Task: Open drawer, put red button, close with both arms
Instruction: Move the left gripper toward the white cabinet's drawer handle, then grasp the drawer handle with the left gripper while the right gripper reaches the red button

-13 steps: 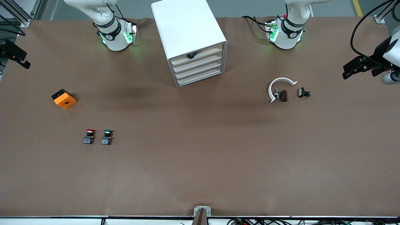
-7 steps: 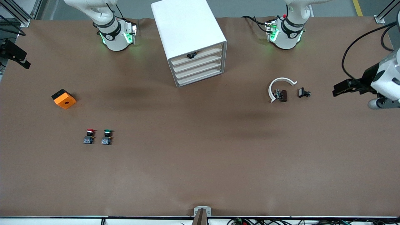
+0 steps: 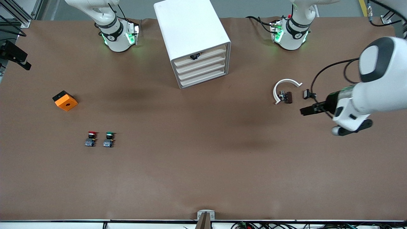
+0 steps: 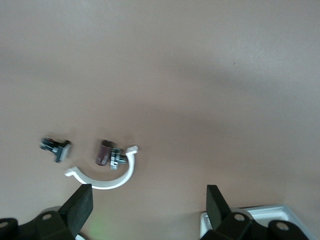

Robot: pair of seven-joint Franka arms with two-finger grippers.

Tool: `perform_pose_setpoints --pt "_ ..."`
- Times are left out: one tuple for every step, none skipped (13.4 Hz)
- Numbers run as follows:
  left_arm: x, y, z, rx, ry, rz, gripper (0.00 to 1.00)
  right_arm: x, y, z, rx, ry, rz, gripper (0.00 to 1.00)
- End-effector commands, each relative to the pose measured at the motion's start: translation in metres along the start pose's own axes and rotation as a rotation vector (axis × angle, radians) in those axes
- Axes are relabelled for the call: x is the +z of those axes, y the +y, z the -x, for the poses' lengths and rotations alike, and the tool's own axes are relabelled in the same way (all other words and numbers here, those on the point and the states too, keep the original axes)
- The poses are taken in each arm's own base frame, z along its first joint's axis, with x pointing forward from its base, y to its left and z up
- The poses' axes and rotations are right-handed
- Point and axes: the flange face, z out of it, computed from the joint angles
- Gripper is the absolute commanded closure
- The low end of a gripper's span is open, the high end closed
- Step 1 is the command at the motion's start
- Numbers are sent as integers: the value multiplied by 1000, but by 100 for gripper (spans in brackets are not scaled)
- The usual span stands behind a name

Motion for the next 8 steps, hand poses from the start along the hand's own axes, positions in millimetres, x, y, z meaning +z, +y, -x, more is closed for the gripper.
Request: perform_pose_setpoints --pt "26 45 3 -108 -14 5 0 -2 -1 1 -4 1 14 0" --pt "44 65 7 -209 -37 7 0 -1 0 -1 -2 -2 12 0" --pt "57 86 9 -296 -40 10 0 11 2 -8 8 -20 6 0" --pt "69 105 14 -364 -45 2 0 25 0 -17 8 -48 9 0" --pt "83 126 21 -426 -53 -13 0 41 0 -28 12 -72 12 0" --pt "94 137 22 -493 -61 -26 0 78 -5 -49 0 -126 17 0" --pt "105 143 21 -563 -70 -37 0 101 -8 -68 -5 -161 21 0" --pt "119 150 20 -620 -80 -50 0 97 -13 -73 -22 -149 31 0"
